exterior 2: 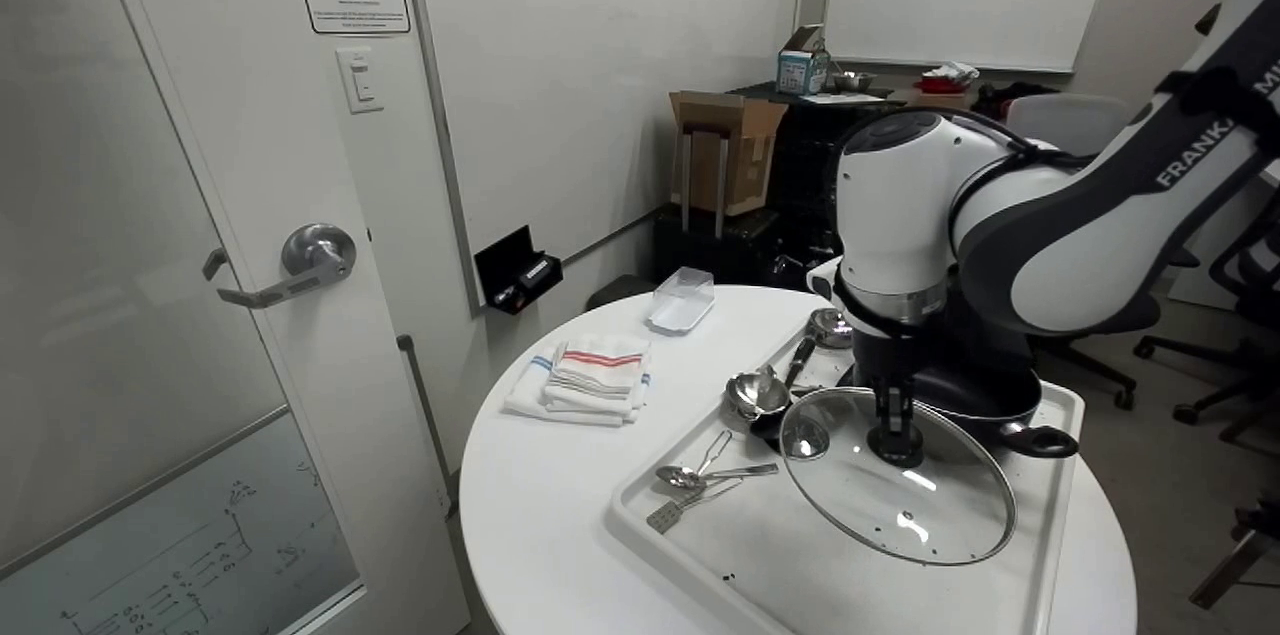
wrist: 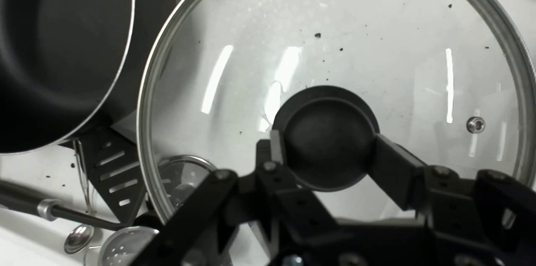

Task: Put the glass lid on the black pot.

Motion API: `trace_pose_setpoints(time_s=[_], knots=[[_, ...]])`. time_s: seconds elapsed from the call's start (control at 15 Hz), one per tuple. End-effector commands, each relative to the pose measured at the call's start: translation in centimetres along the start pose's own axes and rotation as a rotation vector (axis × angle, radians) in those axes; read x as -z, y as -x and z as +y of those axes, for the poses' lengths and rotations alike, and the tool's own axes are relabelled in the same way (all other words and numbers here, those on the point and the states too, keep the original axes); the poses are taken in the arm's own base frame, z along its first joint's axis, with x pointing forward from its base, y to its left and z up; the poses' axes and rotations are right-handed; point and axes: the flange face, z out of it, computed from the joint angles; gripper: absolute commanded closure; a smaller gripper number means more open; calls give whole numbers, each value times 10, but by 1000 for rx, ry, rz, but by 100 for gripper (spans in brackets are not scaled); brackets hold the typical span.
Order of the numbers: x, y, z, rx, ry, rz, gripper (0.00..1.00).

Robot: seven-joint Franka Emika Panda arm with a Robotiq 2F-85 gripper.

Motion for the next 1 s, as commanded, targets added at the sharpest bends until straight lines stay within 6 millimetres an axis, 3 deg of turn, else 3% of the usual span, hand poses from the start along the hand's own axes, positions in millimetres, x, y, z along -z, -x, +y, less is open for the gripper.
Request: trace_pose_setpoints(time_s=[0.0, 0.4, 0.93], knots=[[33, 15, 14, -38, -2, 14, 74], [47, 25, 68, -168, -28, 2, 74], [38, 55, 155, -386, -78, -38, 74]])
